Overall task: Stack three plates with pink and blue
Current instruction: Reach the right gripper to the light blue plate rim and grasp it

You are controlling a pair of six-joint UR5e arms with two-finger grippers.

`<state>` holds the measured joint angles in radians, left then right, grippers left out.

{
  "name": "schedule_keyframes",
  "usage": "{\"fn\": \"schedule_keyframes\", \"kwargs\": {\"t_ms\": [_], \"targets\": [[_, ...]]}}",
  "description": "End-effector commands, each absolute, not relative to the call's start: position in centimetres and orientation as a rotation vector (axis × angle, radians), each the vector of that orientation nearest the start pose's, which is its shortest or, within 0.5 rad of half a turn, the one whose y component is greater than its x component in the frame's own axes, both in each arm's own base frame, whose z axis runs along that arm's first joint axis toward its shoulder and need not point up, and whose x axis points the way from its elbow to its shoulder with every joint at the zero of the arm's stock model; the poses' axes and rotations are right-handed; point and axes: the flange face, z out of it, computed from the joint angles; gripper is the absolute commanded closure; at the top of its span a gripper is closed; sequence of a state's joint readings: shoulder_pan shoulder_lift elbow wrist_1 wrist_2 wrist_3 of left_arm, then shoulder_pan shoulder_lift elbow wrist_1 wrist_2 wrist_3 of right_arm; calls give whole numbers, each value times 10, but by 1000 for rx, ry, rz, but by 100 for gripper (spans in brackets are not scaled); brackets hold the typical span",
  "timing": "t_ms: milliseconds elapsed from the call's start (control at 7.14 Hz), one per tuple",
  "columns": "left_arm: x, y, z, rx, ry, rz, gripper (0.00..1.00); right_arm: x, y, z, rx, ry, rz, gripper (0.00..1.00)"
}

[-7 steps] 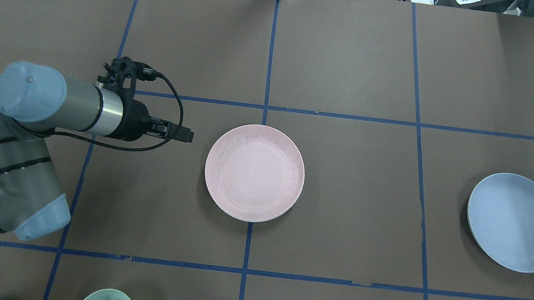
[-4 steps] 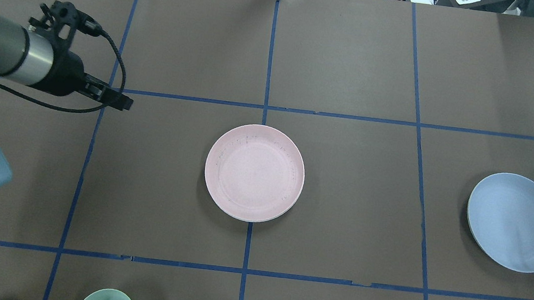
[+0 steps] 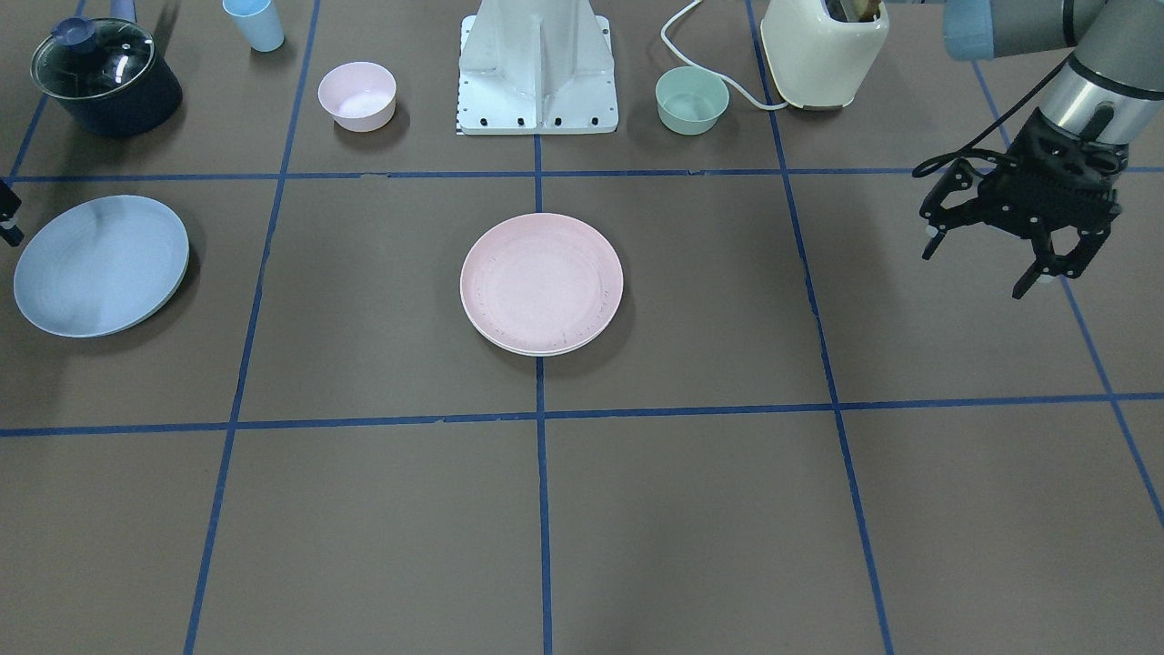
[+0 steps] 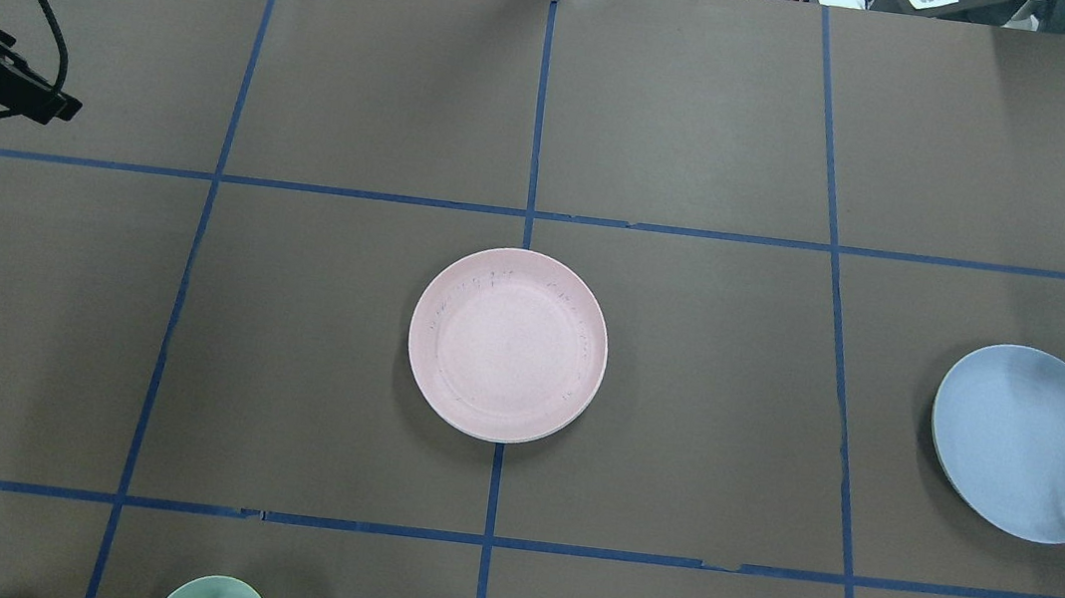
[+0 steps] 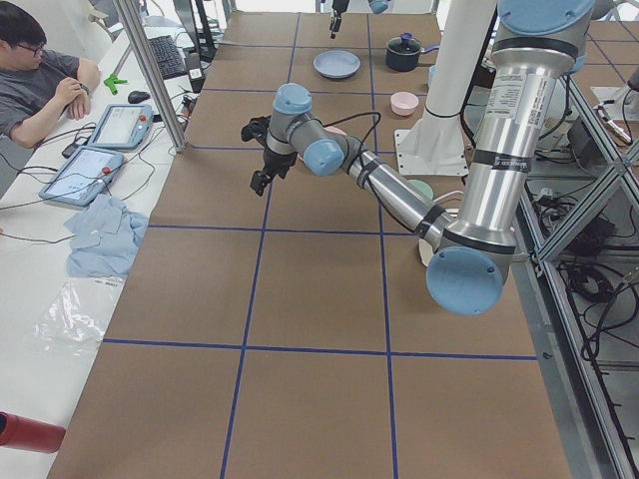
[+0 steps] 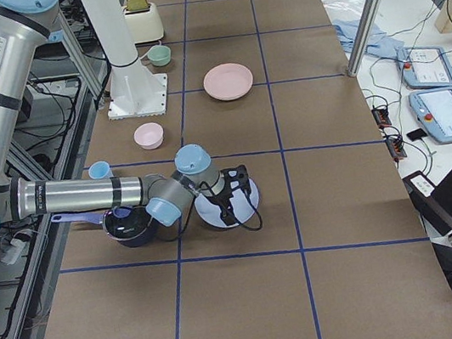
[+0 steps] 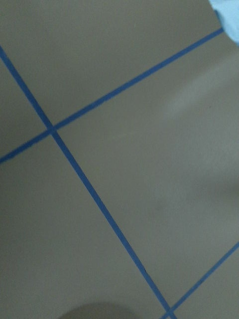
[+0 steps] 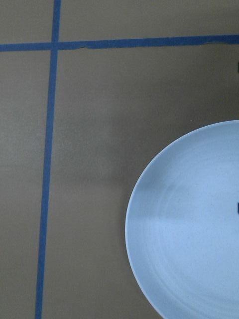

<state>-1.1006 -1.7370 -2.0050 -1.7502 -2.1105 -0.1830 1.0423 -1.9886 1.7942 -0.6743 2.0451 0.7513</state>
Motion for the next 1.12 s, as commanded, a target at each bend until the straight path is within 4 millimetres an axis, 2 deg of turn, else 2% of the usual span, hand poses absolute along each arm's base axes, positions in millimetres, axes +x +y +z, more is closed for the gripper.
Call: {"fn": "schedule_keyframes", "kwargs": {"t_ms": [0,140,280,701,841,981], "targets": [[158,-505,355,562,727,478,0,-117,-329,660,282,-814,93,27],[158,-504,358,556,726,477,0,-130,-326,667,280,-787,86,37],[157,-504,357,557,727,476,0,-134,-323,673,278,-774,76,43],[158,-504,356,555,729,472,0,-134,-320,688,262,-750,77,57],[159,-504,356,554,730,472,0,-134,-320,688,262,-748,78,65],[159,-504,356,554,730,472,0,-134,-320,689,261,-747,77,78]]}}
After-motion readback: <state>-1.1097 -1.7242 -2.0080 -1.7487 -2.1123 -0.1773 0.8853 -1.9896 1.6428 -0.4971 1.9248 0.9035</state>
